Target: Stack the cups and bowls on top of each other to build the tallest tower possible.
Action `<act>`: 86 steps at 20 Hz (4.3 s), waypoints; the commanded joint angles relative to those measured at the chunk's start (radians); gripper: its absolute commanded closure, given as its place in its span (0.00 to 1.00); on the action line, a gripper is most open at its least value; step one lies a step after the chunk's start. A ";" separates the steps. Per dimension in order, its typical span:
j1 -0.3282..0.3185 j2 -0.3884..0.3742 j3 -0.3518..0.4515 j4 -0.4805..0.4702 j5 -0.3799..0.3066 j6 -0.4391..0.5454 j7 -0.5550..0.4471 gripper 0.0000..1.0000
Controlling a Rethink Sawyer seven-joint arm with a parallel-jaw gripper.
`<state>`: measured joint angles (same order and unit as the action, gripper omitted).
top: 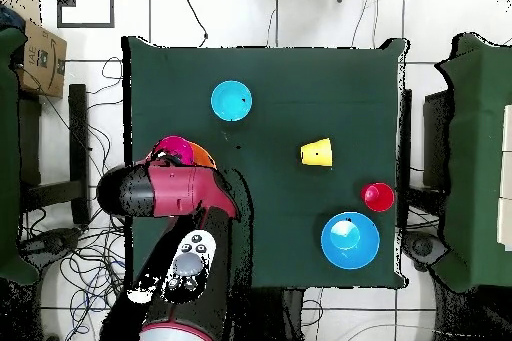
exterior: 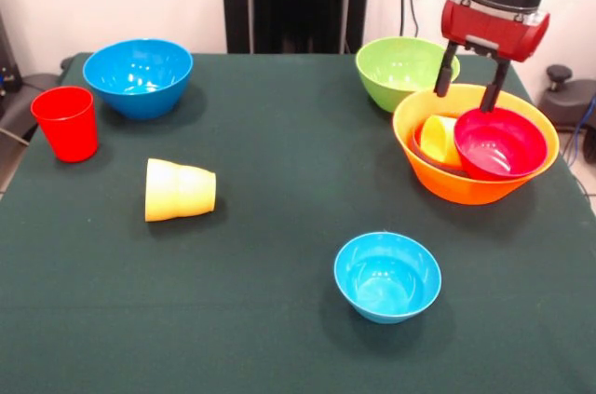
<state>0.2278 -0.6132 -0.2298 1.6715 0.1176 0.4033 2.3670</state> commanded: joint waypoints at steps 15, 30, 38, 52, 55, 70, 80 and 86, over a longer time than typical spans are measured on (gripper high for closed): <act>-0.281 -0.110 0.066 -0.142 -0.098 0.333 -0.166 0.00; -0.463 0.140 0.215 -0.243 -0.267 0.067 -0.171 0.00; -0.502 0.138 0.247 -0.229 -0.310 0.048 -0.169 0.00; -0.577 0.070 0.318 -0.193 -0.373 0.109 -0.195 0.00; -0.592 0.041 0.330 -0.184 -0.380 0.140 -0.207 0.00; -0.551 0.048 0.263 -0.135 -0.360 0.117 -0.035 0.00; -0.536 0.067 0.177 -0.052 -0.290 0.058 0.139 0.00; -0.517 0.078 0.117 0.015 -0.236 -0.012 0.232 0.00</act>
<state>-0.3198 -0.5926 -0.0987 1.5574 -0.1676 0.4653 2.3670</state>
